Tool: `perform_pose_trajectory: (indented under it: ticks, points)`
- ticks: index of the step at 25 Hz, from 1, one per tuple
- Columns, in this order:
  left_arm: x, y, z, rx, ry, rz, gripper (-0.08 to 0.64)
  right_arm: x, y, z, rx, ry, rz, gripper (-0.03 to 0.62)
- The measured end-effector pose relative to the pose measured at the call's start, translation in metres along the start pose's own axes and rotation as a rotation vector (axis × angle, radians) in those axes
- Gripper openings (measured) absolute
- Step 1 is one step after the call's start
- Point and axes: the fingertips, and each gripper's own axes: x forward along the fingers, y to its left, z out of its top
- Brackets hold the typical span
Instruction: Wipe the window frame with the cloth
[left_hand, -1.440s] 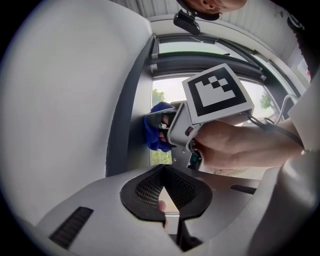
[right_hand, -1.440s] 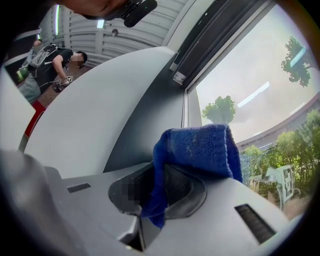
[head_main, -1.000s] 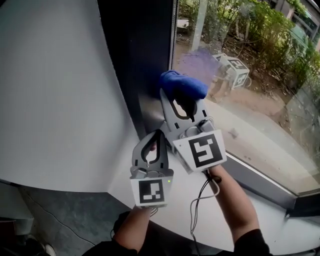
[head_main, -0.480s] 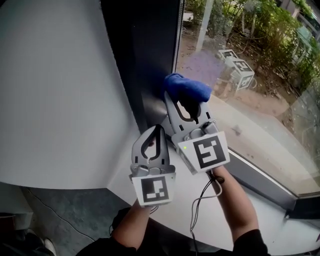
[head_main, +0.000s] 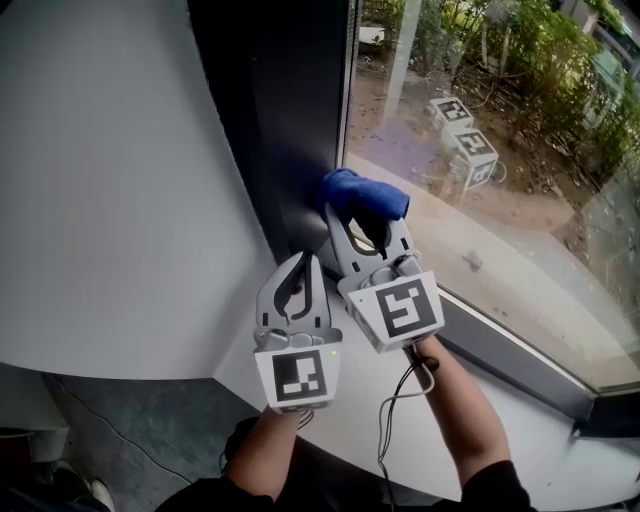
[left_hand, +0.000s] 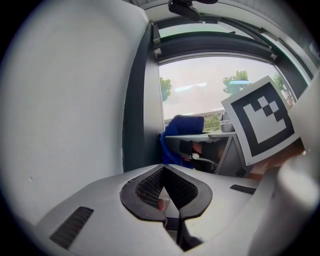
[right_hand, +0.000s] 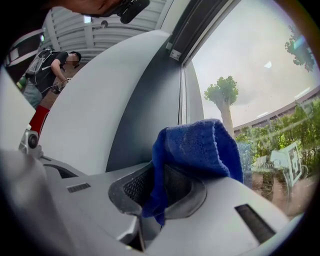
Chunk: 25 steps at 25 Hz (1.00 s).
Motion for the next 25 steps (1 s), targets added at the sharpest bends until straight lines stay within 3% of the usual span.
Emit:
perform_pose_trajectory:
  ticks: [5,11,20,25]
  points:
    - [-0.005,-0.003,-0.011,0.016,0.002,0.006,0.005,-0.007,0.005,-0.022,0.035,0.021,-0.002,0.040]
    - [-0.005,-0.001,-0.012,0.008,0.014,0.016,0.005,-0.012,0.006,-0.051,0.126,0.163,-0.012,0.040]
    - [-0.003,-0.003,-0.013,0.047,0.028,0.013,0.005,-0.012,0.012,-0.074,0.152,0.231,0.017,0.040]
    - [-0.002,0.000,-0.018,0.014,0.056,0.026,0.005,-0.016,0.014,-0.095,0.169,0.314,0.032,0.040]
